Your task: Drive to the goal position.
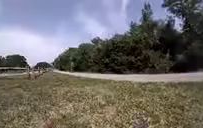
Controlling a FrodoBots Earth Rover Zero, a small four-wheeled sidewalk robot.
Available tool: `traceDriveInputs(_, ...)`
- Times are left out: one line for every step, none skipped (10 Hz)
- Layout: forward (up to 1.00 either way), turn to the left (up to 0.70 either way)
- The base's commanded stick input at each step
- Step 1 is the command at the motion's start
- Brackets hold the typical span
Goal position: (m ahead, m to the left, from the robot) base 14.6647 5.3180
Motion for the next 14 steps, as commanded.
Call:
traceDriveInputs(0.7,-0.14)
traceDriveInputs(0.7,-0.14)
traceDriveInputs(0.7,-0.14)
traceDriveInputs(0.7,-0.09)
traceDriveInputs(0.7,0.0)
traceDriveInputs(0.7,0.0)
traceDriveInputs(0.7,0.0)
traceDriveInputs(0.7,0.0)
traceDriveInputs(0.7,0.0)
traceDriveInputs(0.7,0.0)
traceDriveInputs(0.7,0.0)
traceDriveInputs(0.7,0.0)
traceDriveInputs(0.7,0.0)
traceDriveInputs(0.7,0.0)
